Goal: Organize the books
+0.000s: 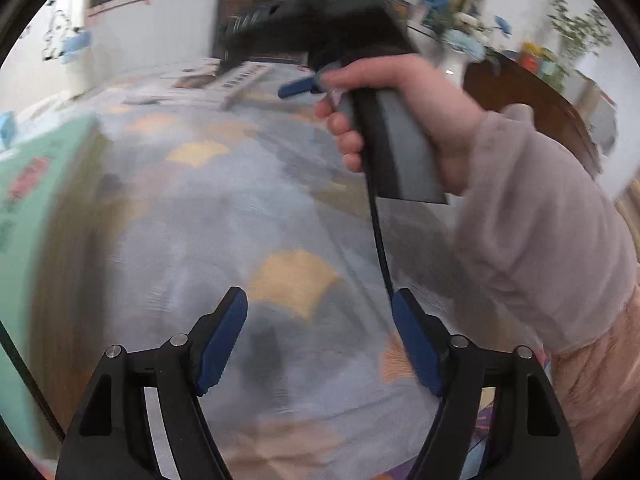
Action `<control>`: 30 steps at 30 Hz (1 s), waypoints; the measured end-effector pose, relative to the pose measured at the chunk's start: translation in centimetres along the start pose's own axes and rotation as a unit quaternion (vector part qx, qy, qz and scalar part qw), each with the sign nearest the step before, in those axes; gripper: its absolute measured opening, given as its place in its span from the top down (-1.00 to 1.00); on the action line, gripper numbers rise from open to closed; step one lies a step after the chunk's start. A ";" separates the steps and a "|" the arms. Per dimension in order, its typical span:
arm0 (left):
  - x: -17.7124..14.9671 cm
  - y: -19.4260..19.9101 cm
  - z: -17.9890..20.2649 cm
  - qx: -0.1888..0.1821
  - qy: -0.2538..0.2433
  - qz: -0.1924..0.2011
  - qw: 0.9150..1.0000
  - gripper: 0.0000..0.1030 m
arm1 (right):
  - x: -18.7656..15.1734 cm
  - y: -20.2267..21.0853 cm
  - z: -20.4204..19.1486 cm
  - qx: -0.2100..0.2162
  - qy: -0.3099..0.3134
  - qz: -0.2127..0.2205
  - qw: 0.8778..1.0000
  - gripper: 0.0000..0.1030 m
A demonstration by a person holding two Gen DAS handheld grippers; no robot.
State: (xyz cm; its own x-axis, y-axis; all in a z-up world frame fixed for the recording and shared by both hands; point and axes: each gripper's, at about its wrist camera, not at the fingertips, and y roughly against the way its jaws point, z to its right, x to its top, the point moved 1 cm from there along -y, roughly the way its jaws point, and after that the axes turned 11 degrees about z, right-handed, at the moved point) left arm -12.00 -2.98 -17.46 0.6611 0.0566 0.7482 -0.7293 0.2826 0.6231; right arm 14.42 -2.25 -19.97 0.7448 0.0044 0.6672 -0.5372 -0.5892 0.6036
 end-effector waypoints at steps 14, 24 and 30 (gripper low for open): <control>23.1 -2.2 -11.6 -0.040 0.132 0.024 0.990 -0.40 | 1.7 -1.6 6.8 0.078 -0.163 0.005 0.984 -0.53; 22.3 -19.6 -21.4 0.115 0.131 -0.040 0.984 -0.37 | 0.8 -1.8 5.2 0.073 -0.084 0.080 0.991 -0.53; 22.7 -21.5 -19.0 0.115 0.068 -0.074 0.988 -0.37 | 1.2 -2.7 5.1 0.086 -0.085 0.082 0.989 -0.56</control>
State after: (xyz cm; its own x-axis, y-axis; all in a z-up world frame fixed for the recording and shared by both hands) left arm 22.07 10.44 -18.19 0.7702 0.1637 0.6165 -0.6327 0.0739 0.7709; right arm 18.80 -4.76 -23.02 0.7161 -0.2299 0.6591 -0.5922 -0.6999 0.3993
